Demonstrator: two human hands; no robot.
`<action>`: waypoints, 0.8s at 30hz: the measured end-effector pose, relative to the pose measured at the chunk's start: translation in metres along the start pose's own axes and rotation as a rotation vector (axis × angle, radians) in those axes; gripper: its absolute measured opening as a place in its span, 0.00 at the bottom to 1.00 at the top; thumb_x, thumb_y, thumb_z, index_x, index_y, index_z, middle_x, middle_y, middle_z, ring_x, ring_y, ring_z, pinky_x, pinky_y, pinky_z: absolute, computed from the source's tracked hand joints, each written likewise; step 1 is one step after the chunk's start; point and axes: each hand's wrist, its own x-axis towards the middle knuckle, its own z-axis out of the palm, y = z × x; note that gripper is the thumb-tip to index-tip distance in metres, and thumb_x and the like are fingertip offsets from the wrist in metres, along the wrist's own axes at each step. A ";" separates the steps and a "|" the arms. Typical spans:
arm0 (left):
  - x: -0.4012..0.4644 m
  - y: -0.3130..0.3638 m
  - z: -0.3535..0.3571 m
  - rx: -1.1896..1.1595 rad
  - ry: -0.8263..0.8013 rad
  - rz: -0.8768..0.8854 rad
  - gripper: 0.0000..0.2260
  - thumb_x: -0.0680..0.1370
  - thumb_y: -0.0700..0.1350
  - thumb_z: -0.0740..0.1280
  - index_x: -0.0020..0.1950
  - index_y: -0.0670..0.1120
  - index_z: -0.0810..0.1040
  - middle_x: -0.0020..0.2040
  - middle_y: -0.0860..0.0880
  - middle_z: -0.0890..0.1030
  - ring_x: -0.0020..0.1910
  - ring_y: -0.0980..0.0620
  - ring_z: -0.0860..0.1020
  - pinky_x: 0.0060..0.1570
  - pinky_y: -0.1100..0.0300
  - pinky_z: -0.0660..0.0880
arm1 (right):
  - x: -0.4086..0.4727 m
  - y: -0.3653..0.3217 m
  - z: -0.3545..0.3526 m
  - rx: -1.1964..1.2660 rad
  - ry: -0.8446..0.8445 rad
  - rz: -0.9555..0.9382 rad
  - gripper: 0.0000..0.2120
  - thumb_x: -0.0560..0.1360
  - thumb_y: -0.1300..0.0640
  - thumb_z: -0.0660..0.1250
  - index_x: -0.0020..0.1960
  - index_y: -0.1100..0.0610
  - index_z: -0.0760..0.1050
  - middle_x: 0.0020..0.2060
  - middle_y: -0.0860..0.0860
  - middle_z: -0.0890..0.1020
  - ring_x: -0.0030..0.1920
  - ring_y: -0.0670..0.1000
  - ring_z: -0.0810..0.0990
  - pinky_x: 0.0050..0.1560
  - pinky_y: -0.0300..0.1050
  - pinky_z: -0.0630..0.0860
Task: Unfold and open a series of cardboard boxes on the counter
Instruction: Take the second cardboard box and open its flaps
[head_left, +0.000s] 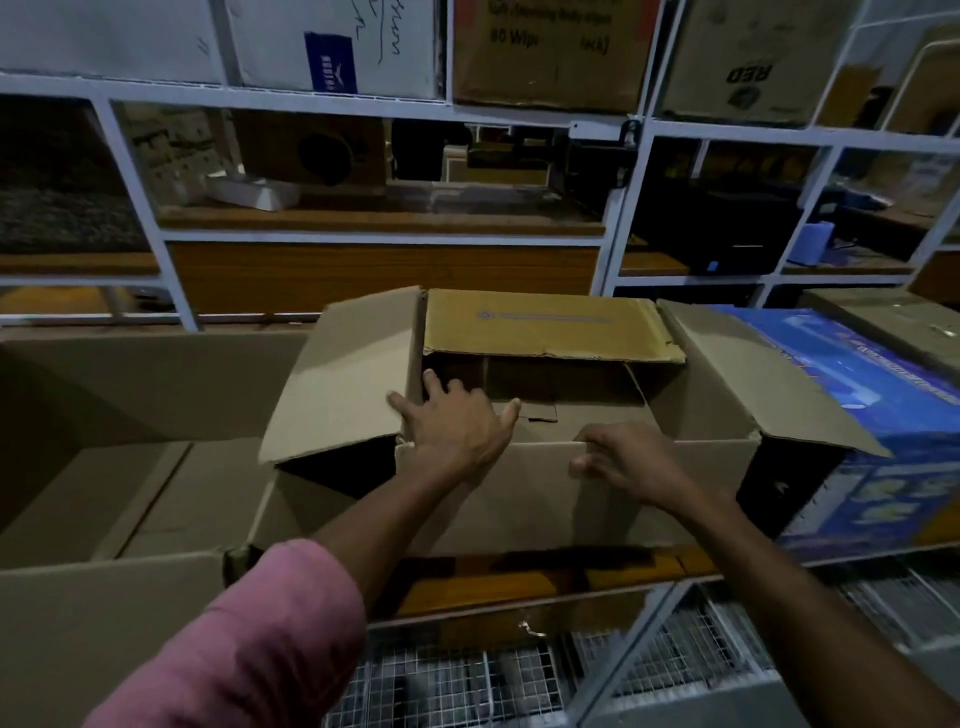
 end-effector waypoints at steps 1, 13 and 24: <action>-0.001 0.000 0.000 -0.001 0.014 0.015 0.37 0.78 0.71 0.42 0.67 0.50 0.77 0.76 0.44 0.69 0.79 0.38 0.55 0.66 0.21 0.46 | -0.002 -0.003 0.002 -0.015 0.032 0.007 0.08 0.78 0.49 0.67 0.57 0.45 0.77 0.52 0.43 0.81 0.53 0.43 0.78 0.55 0.46 0.75; -0.003 -0.008 -0.009 -0.070 0.078 0.180 0.22 0.82 0.58 0.51 0.57 0.48 0.80 0.65 0.44 0.78 0.76 0.39 0.63 0.71 0.26 0.48 | -0.002 -0.013 -0.003 0.201 0.079 0.073 0.14 0.83 0.45 0.56 0.46 0.46 0.77 0.42 0.45 0.81 0.45 0.46 0.79 0.50 0.48 0.73; 0.086 0.012 0.005 -0.098 -0.385 0.233 0.11 0.81 0.55 0.65 0.51 0.48 0.75 0.53 0.45 0.80 0.48 0.48 0.80 0.49 0.52 0.78 | 0.137 0.013 0.005 0.141 -0.518 0.141 0.16 0.80 0.59 0.61 0.67 0.54 0.75 0.58 0.53 0.80 0.56 0.53 0.80 0.61 0.55 0.78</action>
